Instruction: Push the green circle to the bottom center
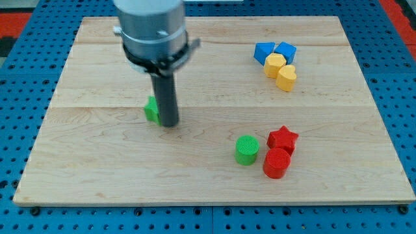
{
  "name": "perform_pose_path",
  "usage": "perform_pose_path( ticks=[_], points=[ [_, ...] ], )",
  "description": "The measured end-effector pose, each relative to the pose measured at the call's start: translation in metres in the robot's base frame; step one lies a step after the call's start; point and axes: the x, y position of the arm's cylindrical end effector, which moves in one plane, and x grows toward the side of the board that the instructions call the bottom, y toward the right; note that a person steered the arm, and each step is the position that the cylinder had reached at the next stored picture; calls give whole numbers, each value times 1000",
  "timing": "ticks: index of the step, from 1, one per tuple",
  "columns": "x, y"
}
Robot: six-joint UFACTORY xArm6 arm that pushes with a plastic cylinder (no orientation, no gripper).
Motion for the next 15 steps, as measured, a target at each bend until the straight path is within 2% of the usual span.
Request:
perform_pose_path(
  ticks=[1, 2, 3, 4, 5, 6, 8, 9, 11, 13, 14, 15],
  points=[
    [-36, -72],
    [-54, -7],
    [-77, -16],
    [-68, -51],
    [-57, 39],
    [-25, 130],
    [44, 166],
    [57, 179],
    [62, 173],
    [88, 103],
    [98, 143],
    [112, 107]
  ],
)
